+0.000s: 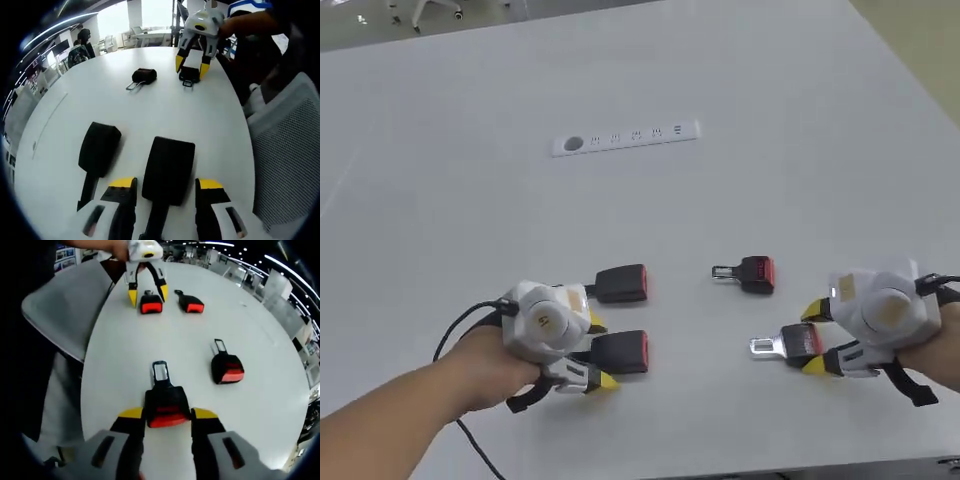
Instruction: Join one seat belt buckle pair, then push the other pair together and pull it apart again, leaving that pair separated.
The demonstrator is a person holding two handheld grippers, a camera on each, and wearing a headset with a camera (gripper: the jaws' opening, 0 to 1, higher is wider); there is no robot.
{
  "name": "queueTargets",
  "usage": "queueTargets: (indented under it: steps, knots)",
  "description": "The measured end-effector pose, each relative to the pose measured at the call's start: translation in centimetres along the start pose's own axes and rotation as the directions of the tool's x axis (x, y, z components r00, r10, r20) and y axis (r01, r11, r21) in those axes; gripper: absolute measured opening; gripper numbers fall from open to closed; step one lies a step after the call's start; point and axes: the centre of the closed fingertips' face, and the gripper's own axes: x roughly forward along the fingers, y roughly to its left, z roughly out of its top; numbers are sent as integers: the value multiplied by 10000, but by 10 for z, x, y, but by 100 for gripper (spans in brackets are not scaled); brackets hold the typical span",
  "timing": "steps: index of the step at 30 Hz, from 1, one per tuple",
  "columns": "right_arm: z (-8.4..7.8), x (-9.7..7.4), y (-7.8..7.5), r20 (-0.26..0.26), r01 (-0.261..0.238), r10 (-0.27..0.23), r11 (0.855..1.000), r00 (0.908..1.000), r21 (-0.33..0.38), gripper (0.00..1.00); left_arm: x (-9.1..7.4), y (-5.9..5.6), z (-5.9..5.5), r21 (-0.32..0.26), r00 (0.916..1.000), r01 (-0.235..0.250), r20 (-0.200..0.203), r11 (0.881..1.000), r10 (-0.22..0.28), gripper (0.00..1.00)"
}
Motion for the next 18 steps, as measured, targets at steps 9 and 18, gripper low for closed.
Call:
queueTargets:
  steps: [9, 18]
  knots:
    - [-3, 1, 1, -415, -515, 509, 9986, 9978, -140, 34, 2, 0, 2, 651, 9987, 412, -313, 9970, -393, 35]
    - [-3, 1, 2, -847, -678, 645, 9970, 9943, -377, 34, 2, 0, 2, 694, 9986, 401, -377, 9968, -376, 35]
